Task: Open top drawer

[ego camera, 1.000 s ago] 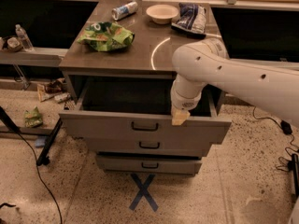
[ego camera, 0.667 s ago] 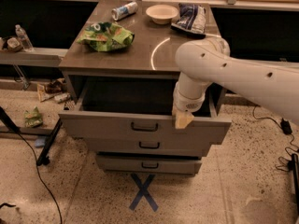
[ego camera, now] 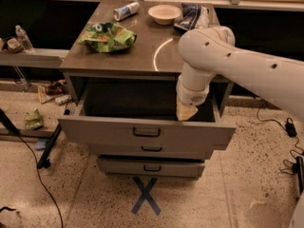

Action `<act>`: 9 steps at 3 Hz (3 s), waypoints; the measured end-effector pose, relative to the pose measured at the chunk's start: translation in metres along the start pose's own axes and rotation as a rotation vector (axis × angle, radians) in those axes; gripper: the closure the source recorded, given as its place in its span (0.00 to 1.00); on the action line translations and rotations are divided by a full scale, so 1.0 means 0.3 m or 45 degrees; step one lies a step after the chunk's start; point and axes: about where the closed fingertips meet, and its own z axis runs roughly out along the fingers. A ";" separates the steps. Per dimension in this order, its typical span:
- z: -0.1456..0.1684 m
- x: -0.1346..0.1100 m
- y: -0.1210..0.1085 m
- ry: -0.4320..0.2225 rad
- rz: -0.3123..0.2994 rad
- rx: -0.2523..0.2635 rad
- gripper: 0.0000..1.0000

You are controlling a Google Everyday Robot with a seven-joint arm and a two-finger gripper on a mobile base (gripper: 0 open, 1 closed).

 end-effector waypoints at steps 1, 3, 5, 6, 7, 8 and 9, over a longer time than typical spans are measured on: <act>0.009 -0.017 -0.044 0.009 -0.029 0.037 1.00; 0.113 -0.089 -0.118 -0.009 -0.047 0.156 1.00; 0.212 -0.137 -0.069 -0.079 0.006 0.139 1.00; 0.211 -0.137 -0.069 -0.079 0.006 0.139 1.00; 0.214 -0.125 0.010 -0.078 0.030 0.061 1.00; 0.199 -0.102 0.106 -0.070 0.070 -0.018 1.00; 0.182 -0.084 0.172 -0.072 0.104 -0.069 1.00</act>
Offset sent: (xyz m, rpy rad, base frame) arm 0.0352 0.0390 -0.0220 0.0029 -0.1495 0.0492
